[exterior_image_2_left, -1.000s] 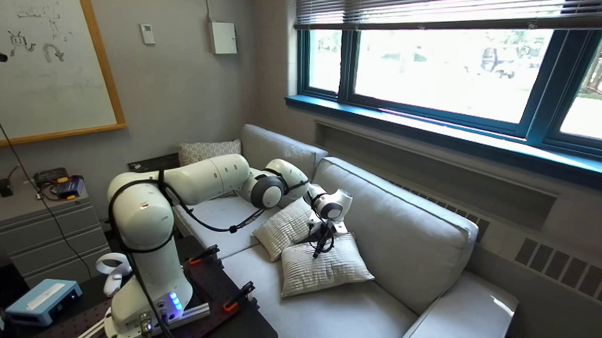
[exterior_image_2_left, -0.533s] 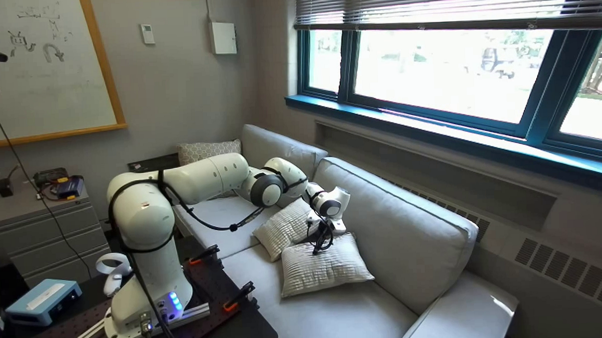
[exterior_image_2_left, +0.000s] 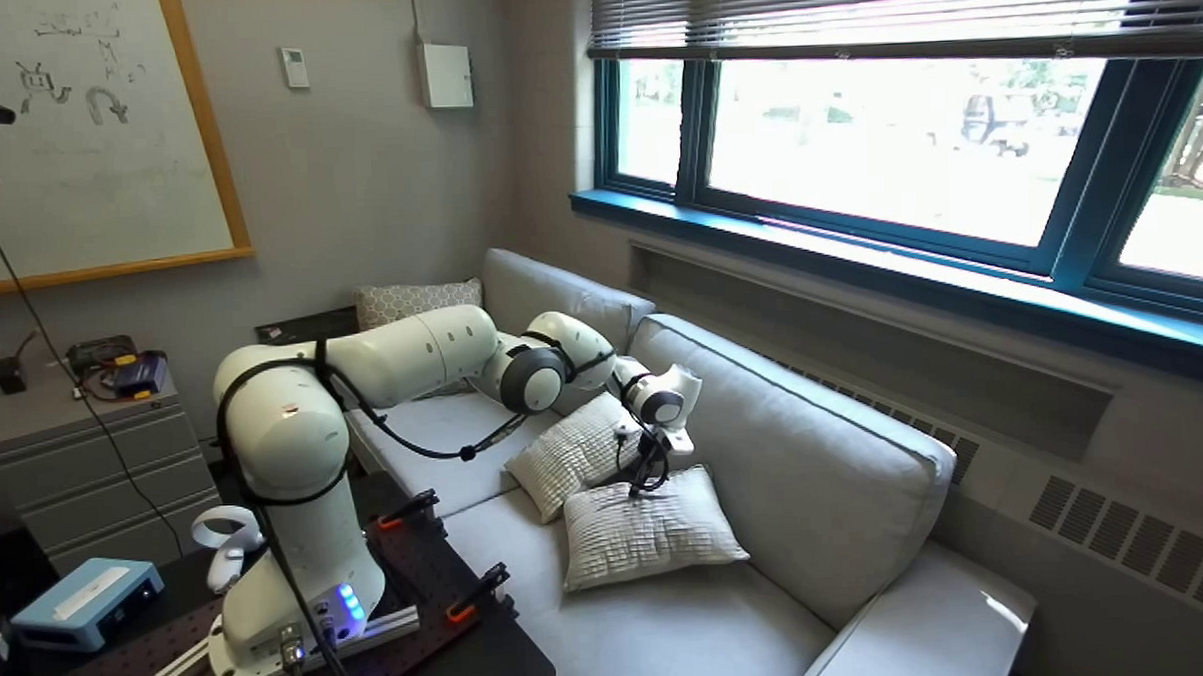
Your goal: Arrange the pillows neatly to the right
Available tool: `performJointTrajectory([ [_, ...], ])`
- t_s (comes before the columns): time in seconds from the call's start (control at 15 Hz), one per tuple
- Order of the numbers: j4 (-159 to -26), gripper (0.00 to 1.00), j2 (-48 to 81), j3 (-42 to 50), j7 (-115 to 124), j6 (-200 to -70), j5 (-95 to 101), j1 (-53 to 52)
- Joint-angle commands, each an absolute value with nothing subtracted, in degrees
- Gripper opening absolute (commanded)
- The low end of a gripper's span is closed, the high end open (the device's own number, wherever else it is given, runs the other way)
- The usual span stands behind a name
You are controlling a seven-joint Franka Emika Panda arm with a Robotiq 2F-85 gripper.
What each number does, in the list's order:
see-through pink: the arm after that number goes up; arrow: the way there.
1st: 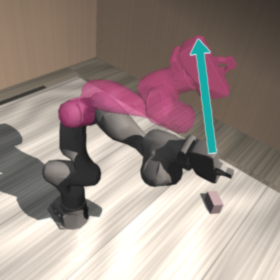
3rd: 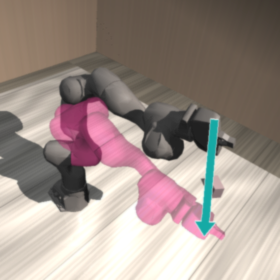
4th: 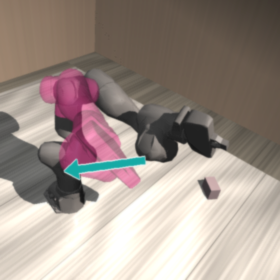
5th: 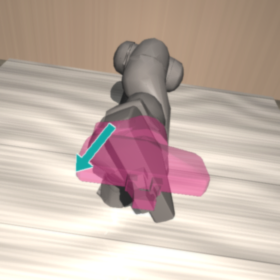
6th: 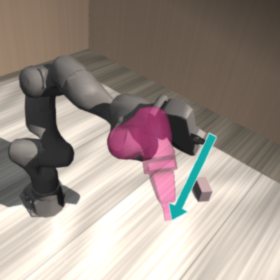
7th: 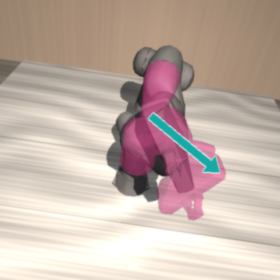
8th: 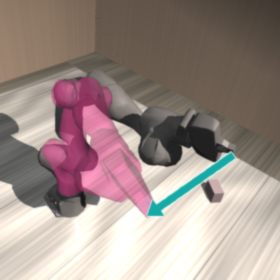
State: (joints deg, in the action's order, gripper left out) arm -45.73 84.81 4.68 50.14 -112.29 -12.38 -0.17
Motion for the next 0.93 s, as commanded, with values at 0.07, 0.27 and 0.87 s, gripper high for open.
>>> performJointTrajectory([
  [0.07,-38.29,0.35,84.44,3.53,50.61,-109.79,-10.54,-0.86],
  [0.27,-34.75,0.57,84.07,3.53,50.49,-109.73,-8.84,-2.75],
  [0.87,-34.81,0.89,84.03,2.89,50.4,-109.99,-8.0,-3.25],
])
